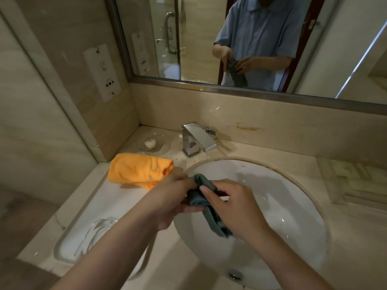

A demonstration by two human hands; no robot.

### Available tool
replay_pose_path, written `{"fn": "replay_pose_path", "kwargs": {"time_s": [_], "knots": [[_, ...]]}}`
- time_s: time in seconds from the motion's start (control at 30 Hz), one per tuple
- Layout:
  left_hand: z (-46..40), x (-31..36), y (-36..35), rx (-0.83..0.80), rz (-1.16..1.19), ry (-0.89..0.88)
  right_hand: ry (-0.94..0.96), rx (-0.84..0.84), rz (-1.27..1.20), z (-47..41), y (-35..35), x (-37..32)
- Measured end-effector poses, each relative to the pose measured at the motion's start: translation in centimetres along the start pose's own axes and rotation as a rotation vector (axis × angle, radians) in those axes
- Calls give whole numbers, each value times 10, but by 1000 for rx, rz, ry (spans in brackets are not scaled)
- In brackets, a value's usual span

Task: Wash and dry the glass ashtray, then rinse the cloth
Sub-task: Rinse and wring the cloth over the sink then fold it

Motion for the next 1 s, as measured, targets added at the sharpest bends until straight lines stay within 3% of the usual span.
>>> {"fn": "replay_pose_path", "kwargs": {"time_s": [0.13, 0.27, 0.33, 0.4, 0.47, 0.63, 0.73, 0.83, 1.0], "knots": [[17, 3, 13, -71, 219, 22, -44, -222, -107, -1, -21, -10], [45, -4, 32, -139, 285, 24, -53, -146, -144, -15, -27, -19], [52, -15, 58, -53, 235, -13, -132, -132, -272, -22, -32, -22], [53, -37, 92, 129, 90, -81, -246, -101, -508, -29, -39, -27], [52, -54, 108, 194, 34, -126, -333, -92, -756, -32, -49, -36], [38, -86, 112, -43, 641, -161, -406, -20, -1145, -37, -74, -53], [37, -80, 130, 17, 646, -202, -497, 73, -1248, -38, -96, -40], [27, -70, 164, 242, 483, -180, -622, 133, -1221, -33, -123, -16], [-5, -55, 216, 483, 84, -94, -737, 14, -755, -20, -174, 25]]}}
Point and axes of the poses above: each hand's wrist, its own z-axis away from the middle knuckle, its own y-axis out of the back of the hand, x = y × z, the point moved 5 cm from there along -z, towards the middle knuckle, and after that the axes turned 6 degrees about y, right-handed, at the moved point
